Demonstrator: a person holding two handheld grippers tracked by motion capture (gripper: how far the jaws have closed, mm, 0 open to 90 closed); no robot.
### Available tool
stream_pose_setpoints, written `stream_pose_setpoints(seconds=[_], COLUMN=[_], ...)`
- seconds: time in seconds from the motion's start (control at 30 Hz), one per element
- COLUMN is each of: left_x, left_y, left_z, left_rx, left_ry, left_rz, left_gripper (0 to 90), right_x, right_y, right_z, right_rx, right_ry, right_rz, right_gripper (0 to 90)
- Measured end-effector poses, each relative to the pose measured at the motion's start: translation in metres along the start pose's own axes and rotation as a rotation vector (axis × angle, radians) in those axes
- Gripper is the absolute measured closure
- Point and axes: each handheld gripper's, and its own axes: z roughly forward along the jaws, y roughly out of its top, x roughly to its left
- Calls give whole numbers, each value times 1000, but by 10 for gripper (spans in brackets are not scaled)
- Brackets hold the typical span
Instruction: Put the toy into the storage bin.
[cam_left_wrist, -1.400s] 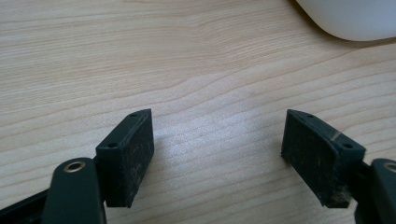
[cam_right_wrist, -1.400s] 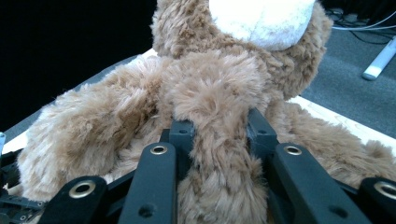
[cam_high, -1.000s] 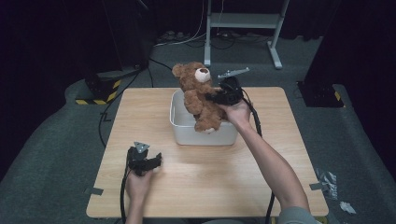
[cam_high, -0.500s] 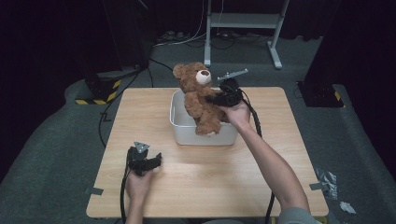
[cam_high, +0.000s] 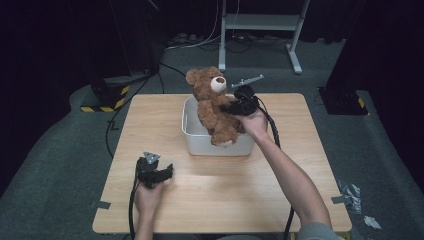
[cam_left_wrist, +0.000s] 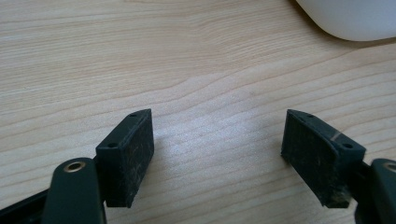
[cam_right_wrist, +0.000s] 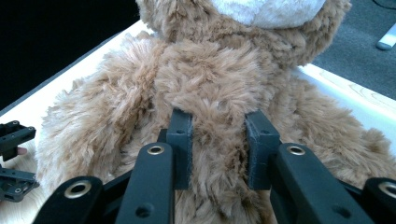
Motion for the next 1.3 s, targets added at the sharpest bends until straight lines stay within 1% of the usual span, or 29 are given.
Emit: stream_pose_setpoints(seconds=[0.13, 0.27, 0.3, 0.43, 0.57, 0.6, 0.63, 0.7, 0.8, 0.93, 1.1, 1.13, 1.17, 1.3], left_x=[0, 0, 0, 0, 0, 0, 0, 0, 0, 0, 0, 0, 0, 0], left_y=[0, 0, 0, 0, 0, 0, 0, 0, 0, 0, 0, 0, 0, 0], left_z=[0, 0, 0, 0, 0, 0, 0, 0, 0, 0, 0, 0, 0, 0], left_rx=[0, 0, 0, 0, 0, 0, 0, 0, 1, 1, -2, 2, -1, -2], left_ry=[0, 0, 0, 0, 0, 0, 0, 0, 0, 0, 0, 1, 0, -1], left_rz=[0, 0, 0, 0, 0, 0, 0, 0, 3, 3, -1, 4, 0, 0], left_gripper=[252, 252, 252, 252, 252, 252, 251, 252, 252, 251, 252, 252, 251, 251], right_x=[0, 0, 0, 0, 1, 1, 1, 1, 0, 0, 1, 1, 1, 2], right_y=[0, -1, -1, -1, -1, -1, -1, -1, -2, -2, -3, -3, -3, -3], right_z=[1, 3, 3, 5, 5, 5, 6, 6, 7, 8, 11, 12, 12, 12], right_rx=[13, 17, 23, 23, 28, 32, 33, 40, 40, 48, 63, 67, 70, 66], right_ry=[-1, -8, -2, -10, -5, -3, -4, -1, -8, 1, 1, 0, 2, -4], right_rz=[-4, -19, -10, -21, -18, -10, -17, -8, -16, -11, -12, -14, -9, -20], right_gripper=[676, 673, 672, 660, 649, 648, 646, 643, 639, 635, 632, 632, 632, 633])
